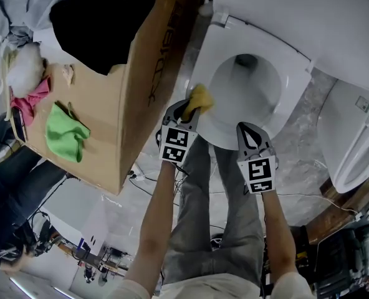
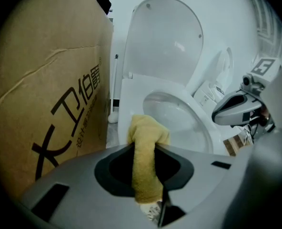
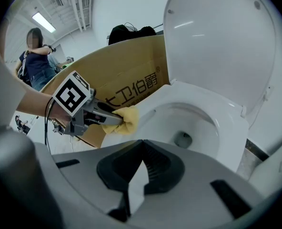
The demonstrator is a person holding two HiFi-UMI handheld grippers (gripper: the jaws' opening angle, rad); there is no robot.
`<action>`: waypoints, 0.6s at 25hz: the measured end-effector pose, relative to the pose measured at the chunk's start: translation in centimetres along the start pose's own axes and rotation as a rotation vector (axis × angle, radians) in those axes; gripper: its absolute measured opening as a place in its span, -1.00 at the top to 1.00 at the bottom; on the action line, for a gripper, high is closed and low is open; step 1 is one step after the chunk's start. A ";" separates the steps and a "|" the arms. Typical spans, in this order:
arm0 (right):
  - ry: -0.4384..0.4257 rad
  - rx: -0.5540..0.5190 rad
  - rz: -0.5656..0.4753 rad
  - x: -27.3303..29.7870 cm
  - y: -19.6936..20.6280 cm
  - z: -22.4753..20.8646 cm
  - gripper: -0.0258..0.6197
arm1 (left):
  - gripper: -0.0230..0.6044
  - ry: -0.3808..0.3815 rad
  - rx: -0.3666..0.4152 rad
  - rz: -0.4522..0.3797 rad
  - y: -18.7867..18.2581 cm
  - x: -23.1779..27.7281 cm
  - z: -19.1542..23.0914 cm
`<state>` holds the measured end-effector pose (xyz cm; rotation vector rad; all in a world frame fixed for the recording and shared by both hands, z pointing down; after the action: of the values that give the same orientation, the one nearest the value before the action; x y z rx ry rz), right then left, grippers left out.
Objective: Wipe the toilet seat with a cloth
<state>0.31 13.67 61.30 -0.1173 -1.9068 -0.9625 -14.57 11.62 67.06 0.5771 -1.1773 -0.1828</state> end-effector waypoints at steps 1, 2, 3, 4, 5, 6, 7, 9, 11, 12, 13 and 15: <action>-0.001 -0.001 0.001 0.0 0.0 0.0 0.90 | 0.61 -0.004 -0.006 -0.002 -0.3 0.1 0.2; -0.002 0.000 0.001 0.1 0.0 -0.1 0.90 | 0.60 -0.005 -0.012 -0.005 -0.6 0.3 0.4; -0.003 0.001 0.001 0.1 0.0 -0.1 0.90 | 0.60 -0.006 -0.016 -0.006 -1.0 0.4 0.6; -0.003 0.002 0.001 0.1 0.0 -0.2 0.90 | 0.60 -0.007 -0.018 -0.008 -1.3 0.5 0.8; -0.003 0.005 0.002 0.2 0.1 -0.2 0.90 | 0.60 -0.009 -0.018 -0.008 -1.6 0.6 1.0; -0.002 0.010 0.002 0.2 0.1 -0.2 0.90 | 0.60 -0.011 -0.016 -0.008 -1.8 0.7 1.2; -0.002 0.014 0.002 0.3 0.2 -0.2 0.90 | 0.61 -0.014 -0.016 -0.006 -2.1 0.8 1.4; -0.001 0.021 0.004 0.4 0.3 -0.4 0.90 | 0.60 -0.017 -0.019 -0.001 -2.6 1.1 1.6; 0.000 0.026 0.006 0.5 0.3 -0.6 0.90 | 0.60 -0.019 -0.016 0.010 -3.2 1.5 1.7; 0.000 0.030 0.006 0.6 0.3 -0.7 0.90 | 0.60 -0.022 -0.007 0.019 -3.5 1.7 1.7; 0.000 0.034 0.005 0.7 0.2 -0.8 0.90 | 0.60 -0.026 0.003 0.027 -3.8 1.8 1.8; 0.001 0.041 0.002 0.9 0.0 -0.9 0.90 | 0.60 -0.037 0.012 0.037 -4.5 2.2 2.0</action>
<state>0.49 12.79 62.22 -0.0948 -1.9242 -0.9207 -14.81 6.25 67.08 0.5641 -1.2247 -0.1556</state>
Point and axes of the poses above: the fingertips, and each gripper's own axes: x forward along the fingers, z to its left, y out of its underside, the point moved 1 cm from there along -x, backward along the fingers, and after that the axes turned 2 degrees about -x, right-handed, at the moved point
